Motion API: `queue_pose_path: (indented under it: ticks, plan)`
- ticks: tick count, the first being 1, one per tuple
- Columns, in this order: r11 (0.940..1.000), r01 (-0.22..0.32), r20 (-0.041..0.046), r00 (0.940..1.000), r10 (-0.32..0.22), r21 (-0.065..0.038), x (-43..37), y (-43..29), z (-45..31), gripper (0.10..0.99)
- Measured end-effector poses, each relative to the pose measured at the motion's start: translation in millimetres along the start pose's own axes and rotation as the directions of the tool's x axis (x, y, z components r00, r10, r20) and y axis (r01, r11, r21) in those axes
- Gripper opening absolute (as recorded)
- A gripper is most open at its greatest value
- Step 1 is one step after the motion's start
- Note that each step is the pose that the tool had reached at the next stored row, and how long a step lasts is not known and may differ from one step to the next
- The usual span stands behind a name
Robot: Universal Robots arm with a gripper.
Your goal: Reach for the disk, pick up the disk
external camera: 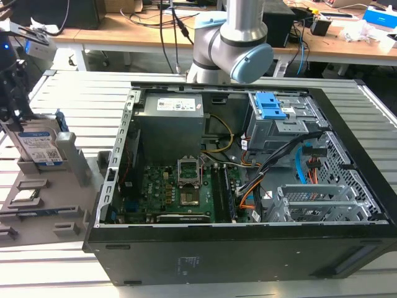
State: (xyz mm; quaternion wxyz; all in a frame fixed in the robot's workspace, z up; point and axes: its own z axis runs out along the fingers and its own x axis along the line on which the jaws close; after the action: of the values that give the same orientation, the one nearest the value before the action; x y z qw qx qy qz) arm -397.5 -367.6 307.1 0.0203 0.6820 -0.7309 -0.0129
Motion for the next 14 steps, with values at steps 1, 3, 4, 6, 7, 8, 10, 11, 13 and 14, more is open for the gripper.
queue_pose_path:
  ticks: [1, 3, 4, 6, 7, 8, 10, 11, 13, 14]
  plan:
    - [1.0000, 0.001, 0.0000, 1.0000, -0.001, 0.000, -0.1, -0.2, 3.6, 0.482]
    - [1.0000, 0.002, -0.0001, 1.0000, -0.002, 0.000, -0.1, -0.4, 8.9, 0.482]
    - [1.0000, 0.003, -0.0001, 1.0000, -0.003, 0.000, -0.1, -0.5, 10.8, 0.482]
    - [1.0000, 0.003, -0.0003, 1.0000, -0.003, 0.000, -0.2, -0.6, 12.7, 0.482]
    - [1.0000, 0.004, -0.0003, 1.0000, -0.004, 0.000, -0.2, -0.6, 12.8, 0.482]
    - [1.0000, 0.003, -0.0002, 1.0000, -0.003, 0.000, -0.2, -0.6, 12.8, 0.482]
    - [1.0000, 0.004, -0.0002, 1.0000, -0.004, 0.000, -0.2, -0.6, 12.9, 0.482]
    - [1.0000, 0.003, -0.0002, 1.0000, -0.003, 0.000, -0.2, -0.6, 12.9, 0.482]
    - [1.0000, 0.004, -0.0002, 1.0000, -0.004, 0.000, -0.2, -0.6, 12.9, 0.400]
    - [1.0000, 0.004, -0.0003, 1.0000, -0.004, 0.000, -0.2, -0.6, 12.9, 0.369]
